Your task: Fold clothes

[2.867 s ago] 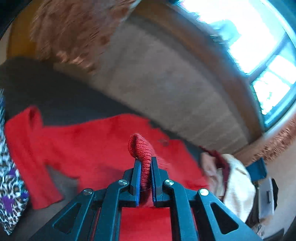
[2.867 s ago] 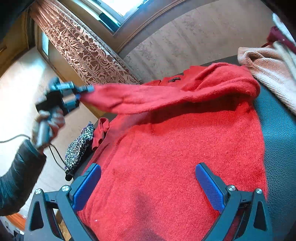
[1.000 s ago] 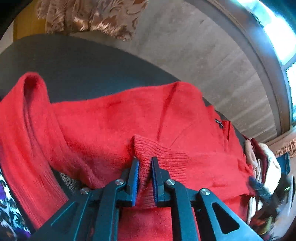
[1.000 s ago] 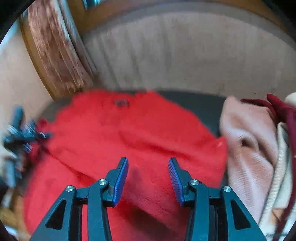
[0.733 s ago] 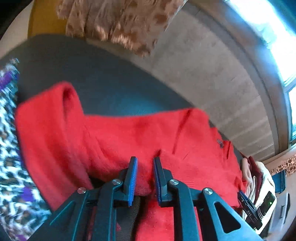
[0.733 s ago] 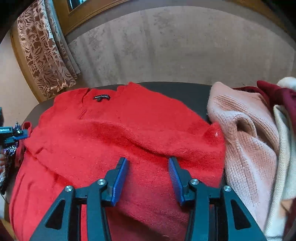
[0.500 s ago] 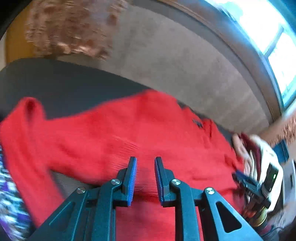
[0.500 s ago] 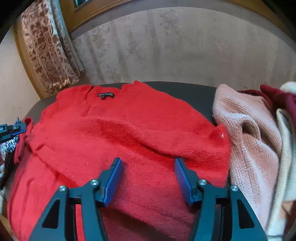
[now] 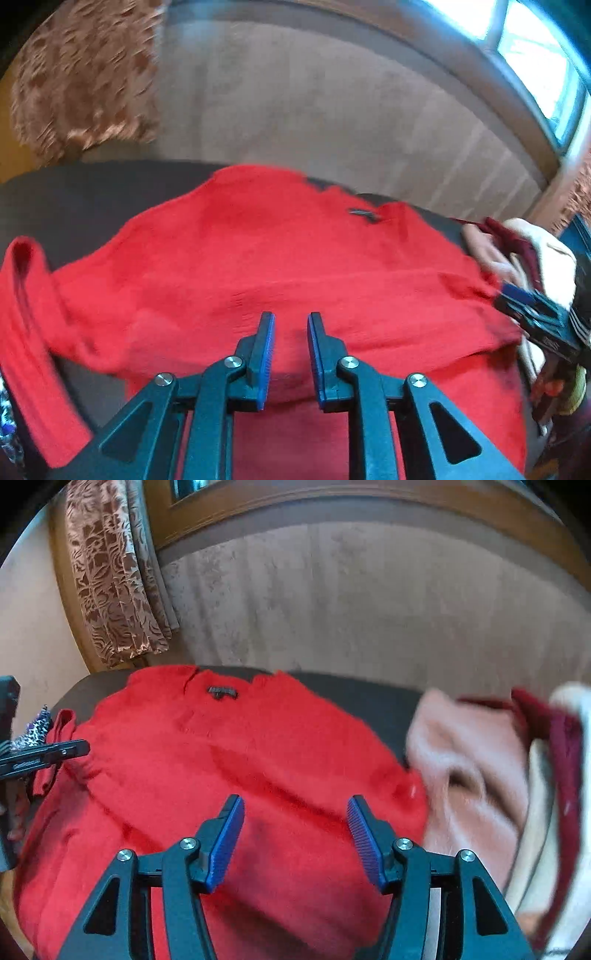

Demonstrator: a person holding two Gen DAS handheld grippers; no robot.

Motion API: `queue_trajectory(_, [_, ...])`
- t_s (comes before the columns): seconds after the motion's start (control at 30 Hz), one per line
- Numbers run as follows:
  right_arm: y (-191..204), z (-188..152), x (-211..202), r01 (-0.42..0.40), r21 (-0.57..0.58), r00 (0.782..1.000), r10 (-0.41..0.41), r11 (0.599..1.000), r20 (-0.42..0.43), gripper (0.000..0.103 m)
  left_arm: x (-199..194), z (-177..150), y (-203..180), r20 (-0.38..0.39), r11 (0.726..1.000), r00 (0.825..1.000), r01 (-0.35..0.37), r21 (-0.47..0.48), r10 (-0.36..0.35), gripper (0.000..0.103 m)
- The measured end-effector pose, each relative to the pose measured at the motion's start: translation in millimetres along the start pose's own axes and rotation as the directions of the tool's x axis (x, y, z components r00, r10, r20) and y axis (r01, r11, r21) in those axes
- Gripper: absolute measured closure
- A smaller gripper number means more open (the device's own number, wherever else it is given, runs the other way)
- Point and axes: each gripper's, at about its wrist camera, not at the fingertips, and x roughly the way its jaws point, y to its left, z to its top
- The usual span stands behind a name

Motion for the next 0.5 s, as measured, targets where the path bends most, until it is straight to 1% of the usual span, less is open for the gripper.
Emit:
queue_trajectory(0.03, [-3, 4, 4, 0.003, -0.011, 1.0, -0.003, 1.0, -0.009, 0.043, 4, 2, -13, 0.002, 1.0, 1.0, 0.013, 0.027, -0.013, 0.085])
queue_trajectory(0.07, [-7, 7, 10, -0.005, -0.015, 0.999, 0.004, 1.0, -0.039, 0.043, 8, 3, -25, 0.0, 0.998, 1.0, 0.026, 0.054, -0.026, 0.085])
queue_trajectory(0.13, [-12, 11, 28, 0.025, -0.048, 0.993, -0.031, 0.999, -0.112, 0.044, 17, -1, -40, -0.027, 0.993, 0.998, 0.055, 0.1, -0.053, 0.085])
queue_trajectory(0.17, [-13, 11, 35, 0.028, -0.065, 0.989, -0.037, 0.997, -0.143, 0.055, 23, -3, -46, -0.045, 0.991, 0.997, 0.064, 0.117, -0.059, 0.085])
queue_trajectory(0.2, [-13, 11, 43, 0.03, -0.082, 0.984, -0.044, 0.996, -0.174, 0.073, 31, -6, -49, -0.068, 0.99, 0.996, 0.063, 0.125, -0.055, 0.085])
queue_trajectory(0.23, [-12, 14, 43, 0.042, -0.092, 0.985, -0.056, 0.995, -0.164, 0.074, 37, -9, -51, -0.083, 0.99, 0.995, 0.064, 0.128, -0.053, 0.085])
queue_trajectory(0.27, [-12, 16, 43, 0.055, -0.102, 0.986, -0.07, 0.993, -0.151, 0.079, 39, -13, -49, -0.077, 0.99, 0.995, 0.068, 0.124, -0.059, 0.085])
queue_trajectory(0.3, [-11, 19, 43, 0.068, -0.111, 0.987, -0.083, 0.991, -0.138, 0.082, 40, -15, -48, -0.073, 0.99, 0.995, 0.074, 0.119, -0.065, 0.085])
queue_trajectory(0.33, [-10, 22, 43, 0.081, -0.121, 0.988, -0.096, 0.989, -0.124, 0.082, 40, -17, -45, -0.073, 0.991, 0.994, 0.083, 0.11, -0.075, 0.085])
queue_trajectory(0.43, [-18, 26, 62, 0.117, -0.083, 0.984, -0.127, 0.99, -0.127, 0.081, 39, -19, -36, -0.064, 0.991, 0.993, 0.104, 0.086, -0.098, 0.083])
queue_trajectory(0.5, [-18, 22, 67, 0.136, -0.056, 0.986, -0.141, 0.989, -0.093, 0.079, 38, -22, -33, -0.045, 0.992, 0.993, 0.111, 0.067, -0.108, 0.083])
